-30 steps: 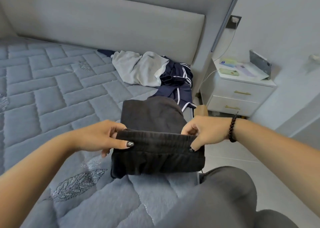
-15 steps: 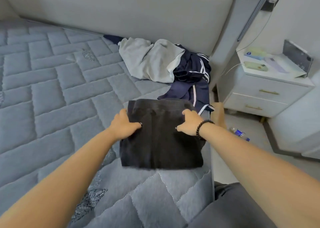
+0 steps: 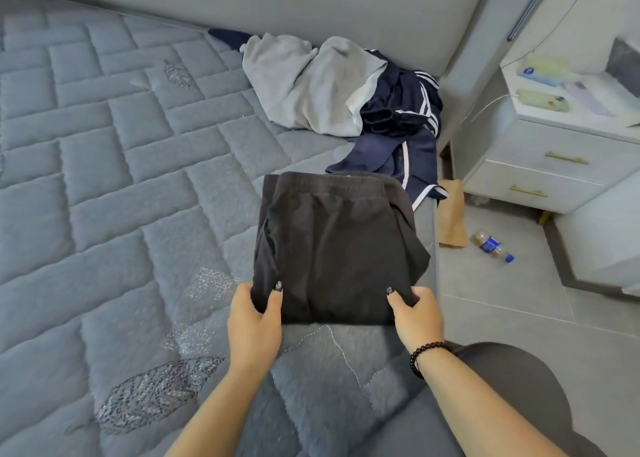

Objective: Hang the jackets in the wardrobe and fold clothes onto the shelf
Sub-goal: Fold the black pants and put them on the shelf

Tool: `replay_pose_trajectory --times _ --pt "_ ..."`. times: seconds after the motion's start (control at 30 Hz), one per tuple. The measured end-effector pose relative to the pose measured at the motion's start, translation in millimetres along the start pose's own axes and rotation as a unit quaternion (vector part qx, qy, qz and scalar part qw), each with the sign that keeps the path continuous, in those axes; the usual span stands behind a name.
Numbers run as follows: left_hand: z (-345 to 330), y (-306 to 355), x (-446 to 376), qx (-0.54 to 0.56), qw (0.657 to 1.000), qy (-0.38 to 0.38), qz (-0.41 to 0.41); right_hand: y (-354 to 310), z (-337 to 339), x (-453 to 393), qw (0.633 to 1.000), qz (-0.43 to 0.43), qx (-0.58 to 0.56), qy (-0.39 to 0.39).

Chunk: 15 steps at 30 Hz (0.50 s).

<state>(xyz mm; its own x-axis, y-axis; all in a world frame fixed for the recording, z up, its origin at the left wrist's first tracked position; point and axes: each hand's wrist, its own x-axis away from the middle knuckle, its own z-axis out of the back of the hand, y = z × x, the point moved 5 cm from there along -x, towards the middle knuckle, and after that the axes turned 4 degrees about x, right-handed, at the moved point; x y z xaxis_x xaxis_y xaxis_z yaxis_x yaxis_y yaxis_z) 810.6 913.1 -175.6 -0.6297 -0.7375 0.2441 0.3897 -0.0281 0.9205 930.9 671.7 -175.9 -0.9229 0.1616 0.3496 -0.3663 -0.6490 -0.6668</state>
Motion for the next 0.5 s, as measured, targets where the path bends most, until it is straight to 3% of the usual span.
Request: replay_pose_trajectory --times 0.1,0.23,0.37,0.5 --pt "2.8 6.6 -2.0 0.064 0.996 -0.054 -0.033 -1.7 18.7 -7.3 0.998 0.052 0.017 0.042" --pt "25.2 -1.6 -8.8 0.167 0.982 -0.077 -0.037 -1.3 46.8 -8.0 0.986 0.096 -0.064 0.122" --pt "21.1 -32.3 1.1 0.229 0.966 -0.033 0.113 8.6 27.6 3.1 0.995 0.083 -0.041 0.025" --pt "9.7 -24.1 19.4 0.129 0.988 0.024 0.086 13.2 19.7 11.0 0.994 0.095 0.027 -0.054"
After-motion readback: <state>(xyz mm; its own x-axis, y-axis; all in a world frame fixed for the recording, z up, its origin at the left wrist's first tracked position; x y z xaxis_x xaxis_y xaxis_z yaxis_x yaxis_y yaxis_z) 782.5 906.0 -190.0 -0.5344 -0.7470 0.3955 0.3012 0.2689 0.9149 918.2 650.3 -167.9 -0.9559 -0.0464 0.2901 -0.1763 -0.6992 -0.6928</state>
